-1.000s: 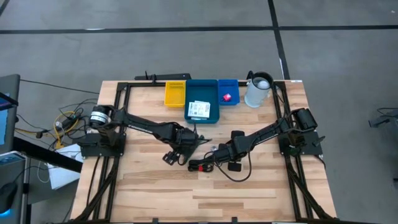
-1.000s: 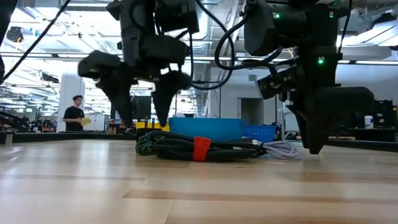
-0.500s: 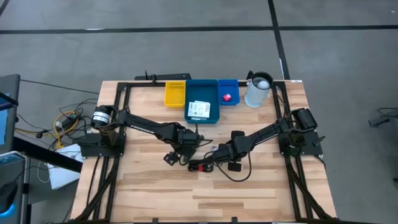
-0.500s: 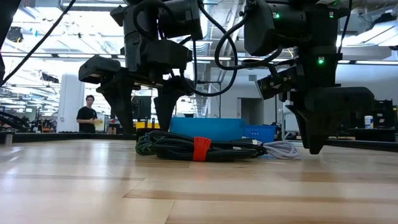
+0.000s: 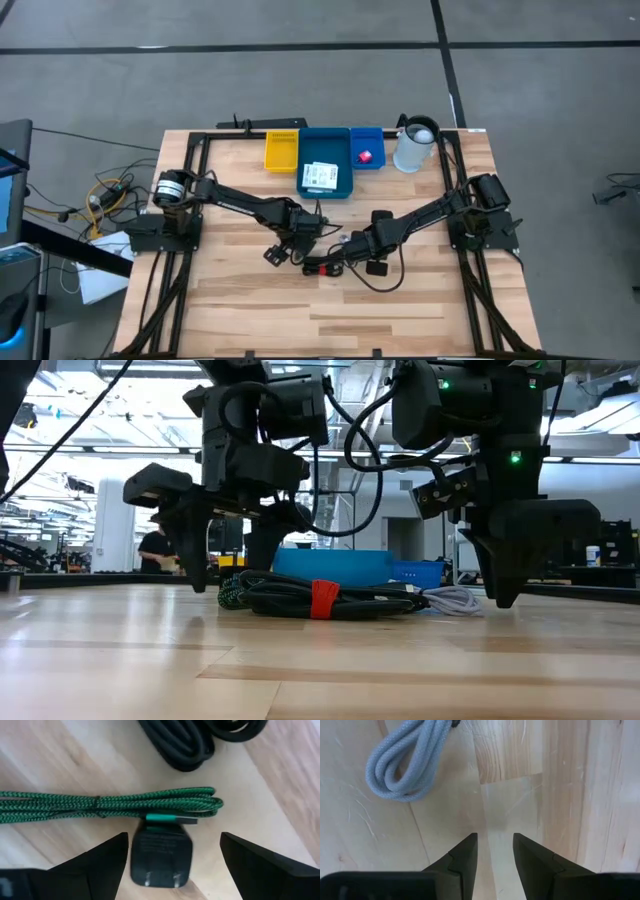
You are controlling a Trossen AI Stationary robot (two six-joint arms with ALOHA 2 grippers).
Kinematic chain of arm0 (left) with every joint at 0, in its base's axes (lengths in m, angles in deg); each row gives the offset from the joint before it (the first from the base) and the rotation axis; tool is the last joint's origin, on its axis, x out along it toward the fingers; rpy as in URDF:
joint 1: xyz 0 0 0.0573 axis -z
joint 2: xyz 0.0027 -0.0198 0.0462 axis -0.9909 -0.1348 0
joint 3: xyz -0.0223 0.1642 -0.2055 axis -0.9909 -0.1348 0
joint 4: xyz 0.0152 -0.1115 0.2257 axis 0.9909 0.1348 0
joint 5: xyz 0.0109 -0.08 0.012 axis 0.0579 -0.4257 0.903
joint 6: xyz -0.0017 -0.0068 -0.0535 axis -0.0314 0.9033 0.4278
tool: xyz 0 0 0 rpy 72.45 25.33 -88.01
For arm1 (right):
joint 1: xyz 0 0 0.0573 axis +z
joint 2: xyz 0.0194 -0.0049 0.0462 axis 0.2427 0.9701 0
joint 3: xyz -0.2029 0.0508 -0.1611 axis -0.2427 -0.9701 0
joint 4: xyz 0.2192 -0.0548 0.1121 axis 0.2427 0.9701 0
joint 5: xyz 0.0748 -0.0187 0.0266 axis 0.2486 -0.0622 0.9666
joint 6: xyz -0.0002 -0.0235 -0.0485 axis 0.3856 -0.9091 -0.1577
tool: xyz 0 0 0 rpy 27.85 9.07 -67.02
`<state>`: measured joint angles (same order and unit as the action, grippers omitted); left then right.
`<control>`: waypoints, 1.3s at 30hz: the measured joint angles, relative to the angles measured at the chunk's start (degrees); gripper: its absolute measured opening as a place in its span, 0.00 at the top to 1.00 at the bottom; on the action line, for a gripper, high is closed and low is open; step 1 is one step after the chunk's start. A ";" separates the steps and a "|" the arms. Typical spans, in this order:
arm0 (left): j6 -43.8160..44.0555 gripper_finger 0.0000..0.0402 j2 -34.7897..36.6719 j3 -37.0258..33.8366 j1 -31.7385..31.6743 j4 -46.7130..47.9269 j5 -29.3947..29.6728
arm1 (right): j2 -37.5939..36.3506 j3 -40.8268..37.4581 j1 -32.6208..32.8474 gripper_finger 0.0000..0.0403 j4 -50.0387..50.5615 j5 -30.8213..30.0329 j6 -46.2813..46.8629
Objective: Pick and place items into bin
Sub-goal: Put the black charger adapter into the blue bin
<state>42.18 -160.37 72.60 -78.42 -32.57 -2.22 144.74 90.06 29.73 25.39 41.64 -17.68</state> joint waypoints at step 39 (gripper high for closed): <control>0.93 0.62 -0.10 4.41 -0.92 6.08 2.77 | 0.00 0.00 -0.02 0.71 0.15 0.00 0.04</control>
<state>43.10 -160.47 77.00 -79.34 -26.49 0.55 144.74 90.06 29.71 25.54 41.64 -17.63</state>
